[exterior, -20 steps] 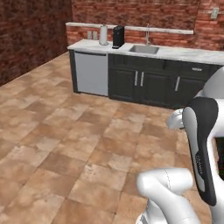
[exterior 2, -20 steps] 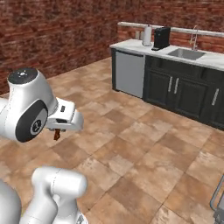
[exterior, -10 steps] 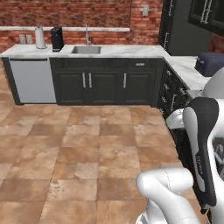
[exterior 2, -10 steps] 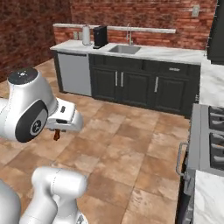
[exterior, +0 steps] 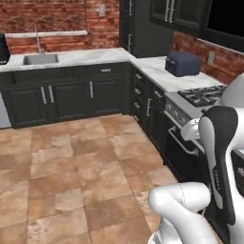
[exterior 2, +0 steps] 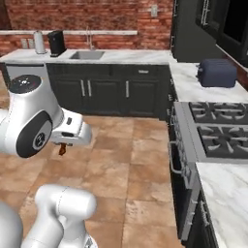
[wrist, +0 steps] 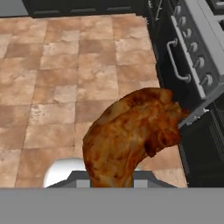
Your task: Take the chicken drumstick from the fridge and place it on the digital scale on the counter by the fridge. Wait a few seconds for a reading, then move it to the plate on the dining counter.
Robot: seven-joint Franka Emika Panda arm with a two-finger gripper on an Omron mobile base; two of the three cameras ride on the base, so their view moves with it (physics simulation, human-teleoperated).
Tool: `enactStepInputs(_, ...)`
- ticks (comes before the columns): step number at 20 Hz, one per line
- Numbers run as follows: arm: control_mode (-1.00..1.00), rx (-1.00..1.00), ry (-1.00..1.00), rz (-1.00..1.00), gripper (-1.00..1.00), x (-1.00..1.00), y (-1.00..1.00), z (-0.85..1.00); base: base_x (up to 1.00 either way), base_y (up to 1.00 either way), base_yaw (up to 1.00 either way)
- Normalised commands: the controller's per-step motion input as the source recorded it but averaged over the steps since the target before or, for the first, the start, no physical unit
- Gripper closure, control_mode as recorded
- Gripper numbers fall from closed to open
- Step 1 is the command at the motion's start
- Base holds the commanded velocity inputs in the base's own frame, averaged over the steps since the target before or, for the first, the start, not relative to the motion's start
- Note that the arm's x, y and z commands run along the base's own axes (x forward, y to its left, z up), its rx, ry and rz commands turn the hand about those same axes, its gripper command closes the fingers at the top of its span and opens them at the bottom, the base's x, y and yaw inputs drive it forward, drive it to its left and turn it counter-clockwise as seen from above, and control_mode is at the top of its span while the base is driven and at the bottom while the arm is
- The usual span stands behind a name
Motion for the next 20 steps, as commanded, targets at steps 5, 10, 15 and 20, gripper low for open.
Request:
enactStepInputs(5,1.00,0.00,0.00,0.00,1.00,0.00,0.00,0.00,-0.07,0.21,-0.39)
enactStepInputs(10,1.00,0.00,0.00,0.00,1.00,0.00,0.00,0.00,-0.55,0.18,-0.51)
enactStepInputs(15,1.00,0.00,0.00,0.00,1.00,0.00,0.00,0.00,-0.09,0.24,-0.85)
enactStepInputs(20,1.00,0.00,0.00,0.00,1.00,0.00,0.00,0.00,0.00,0.13,-0.93)
